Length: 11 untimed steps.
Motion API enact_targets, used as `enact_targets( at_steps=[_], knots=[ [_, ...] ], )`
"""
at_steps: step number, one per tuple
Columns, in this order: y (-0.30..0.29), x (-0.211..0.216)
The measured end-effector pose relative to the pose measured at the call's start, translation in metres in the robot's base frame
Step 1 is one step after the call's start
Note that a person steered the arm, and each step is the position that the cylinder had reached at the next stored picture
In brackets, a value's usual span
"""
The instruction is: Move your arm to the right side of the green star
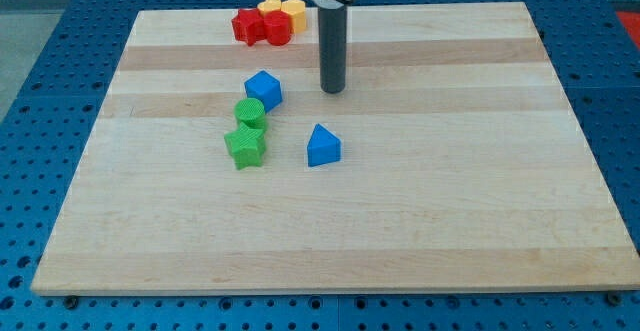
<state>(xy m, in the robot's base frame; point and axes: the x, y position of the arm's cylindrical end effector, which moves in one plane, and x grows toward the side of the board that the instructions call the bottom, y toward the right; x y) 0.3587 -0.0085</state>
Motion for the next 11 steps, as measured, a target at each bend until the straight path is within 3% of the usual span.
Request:
enact_targets(
  at_steps=[2, 5, 6, 8, 11],
  knots=[
    [0.001, 0.007],
    [0.185, 0.111],
    [0.167, 0.151],
    [0.094, 0.158],
    [0.085, 0.087]
  ],
)
